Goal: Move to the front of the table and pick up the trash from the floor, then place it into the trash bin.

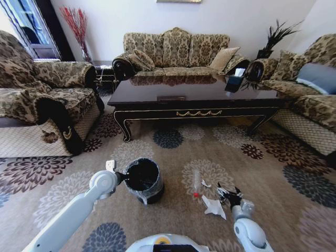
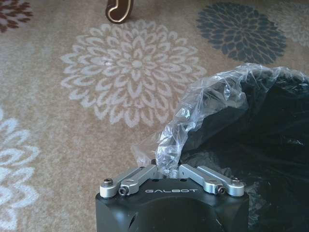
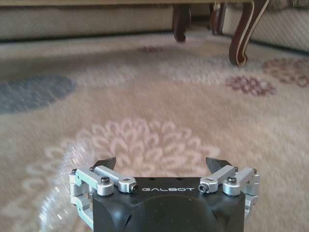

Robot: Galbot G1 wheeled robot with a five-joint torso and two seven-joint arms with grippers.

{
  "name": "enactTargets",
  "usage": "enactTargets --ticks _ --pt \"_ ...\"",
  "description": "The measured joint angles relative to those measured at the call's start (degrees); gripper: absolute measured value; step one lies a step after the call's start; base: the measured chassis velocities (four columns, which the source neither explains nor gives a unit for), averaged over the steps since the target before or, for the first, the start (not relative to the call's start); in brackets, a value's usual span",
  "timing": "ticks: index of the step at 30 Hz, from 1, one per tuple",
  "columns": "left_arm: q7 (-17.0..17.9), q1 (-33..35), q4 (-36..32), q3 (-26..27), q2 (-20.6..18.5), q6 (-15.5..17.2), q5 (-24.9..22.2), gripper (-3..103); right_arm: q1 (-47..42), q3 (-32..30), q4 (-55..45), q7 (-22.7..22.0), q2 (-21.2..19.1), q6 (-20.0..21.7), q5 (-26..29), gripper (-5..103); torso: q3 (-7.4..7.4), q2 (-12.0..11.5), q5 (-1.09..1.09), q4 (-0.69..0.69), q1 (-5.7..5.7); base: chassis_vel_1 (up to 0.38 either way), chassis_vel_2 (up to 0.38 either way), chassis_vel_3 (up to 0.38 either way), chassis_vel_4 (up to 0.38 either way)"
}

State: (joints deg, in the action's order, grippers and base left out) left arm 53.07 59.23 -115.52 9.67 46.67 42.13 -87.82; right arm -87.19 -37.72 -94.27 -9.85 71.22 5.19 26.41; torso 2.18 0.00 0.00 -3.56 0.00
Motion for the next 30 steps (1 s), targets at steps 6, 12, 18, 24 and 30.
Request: enactTargets --ticks 6,12,18,24,30 --pt "-0.2 2.1 -1.7 1.7 -1.2 0.0 0.0 2 4.2 1.0 9.7 0.8 -0.4 -1.3 -1.0 100 0.0 0.0 0.0 -0.01 0.0 0.0 0.0 0.0 0.0" --pt "-0.2 4.0 -2.5 4.1 -2.3 0.0 -0.1 2 7.1 1.4 16.9 2.8 -0.1 -5.6 -3.8 100 0.0 0.0 0.0 0.0 0.0 0.0 0.0 0.0 0.0" --pt "-0.3 5.0 -2.7 4.9 -2.5 0.0 -0.1 2 8.8 2.4 20.2 3.1 0.2 -6.3 -5.0 100 0.0 0.0 0.0 0.0 0.0 0.0 0.0 0.0 0.0" --pt "-0.4 5.8 -3.0 5.7 -2.5 0.0 -0.1 2 10.1 2.8 23.9 2.5 0.5 -6.3 -5.5 100 0.0 0.0 0.0 -0.01 0.0 0.0 0.0 0.0 0.0" --pt "-0.8 6.2 -3.1 5.9 -2.6 0.0 0.2 2 10.1 2.7 24.5 2.5 0.6 -6.9 -5.6 93 0.0 0.0 -0.01 -0.01 0.0 0.0 0.0 0.0 0.0"
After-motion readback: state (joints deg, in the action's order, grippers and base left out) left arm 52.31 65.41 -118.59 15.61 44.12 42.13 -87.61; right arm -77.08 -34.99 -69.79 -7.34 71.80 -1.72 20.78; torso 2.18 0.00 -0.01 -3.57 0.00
